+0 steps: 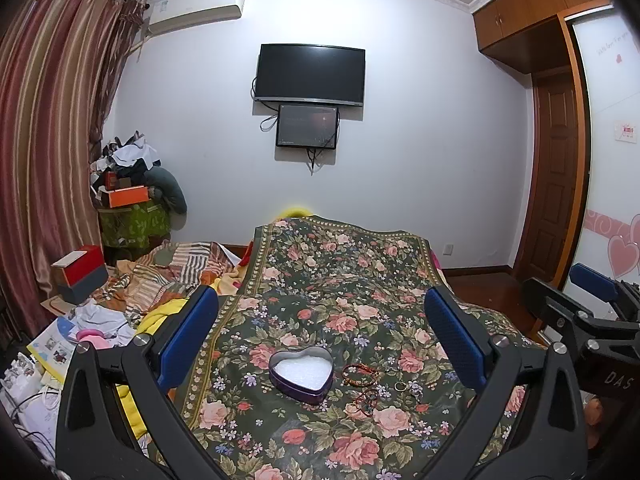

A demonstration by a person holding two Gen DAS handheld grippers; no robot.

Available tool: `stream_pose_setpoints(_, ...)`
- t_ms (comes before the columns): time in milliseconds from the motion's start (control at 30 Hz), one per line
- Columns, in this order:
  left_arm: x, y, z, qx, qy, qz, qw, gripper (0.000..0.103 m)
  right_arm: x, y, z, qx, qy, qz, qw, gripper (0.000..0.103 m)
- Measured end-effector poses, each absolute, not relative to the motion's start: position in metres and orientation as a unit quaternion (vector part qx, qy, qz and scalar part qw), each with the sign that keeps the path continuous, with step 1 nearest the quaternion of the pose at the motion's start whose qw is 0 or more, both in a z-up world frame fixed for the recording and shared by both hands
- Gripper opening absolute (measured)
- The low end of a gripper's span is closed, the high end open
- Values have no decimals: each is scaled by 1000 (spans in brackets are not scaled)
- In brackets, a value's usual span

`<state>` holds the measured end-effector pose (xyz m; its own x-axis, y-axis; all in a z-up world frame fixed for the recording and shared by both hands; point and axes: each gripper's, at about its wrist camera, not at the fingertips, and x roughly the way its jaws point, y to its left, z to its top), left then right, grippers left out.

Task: Organize jewelry

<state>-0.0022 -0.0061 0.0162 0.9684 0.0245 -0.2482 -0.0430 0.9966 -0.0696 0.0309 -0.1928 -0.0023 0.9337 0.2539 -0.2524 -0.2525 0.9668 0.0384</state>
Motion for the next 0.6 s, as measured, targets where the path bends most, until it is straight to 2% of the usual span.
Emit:
stream_pose_setpoints(267,17,-8,9,-37,145,23,988,103,46,-197,-14,-2,151,122,981,103)
stream_pose_setpoints(600,58,-11,-24,-22,210,27,977,103,85,-206,-54,-20,232,102,967,103)
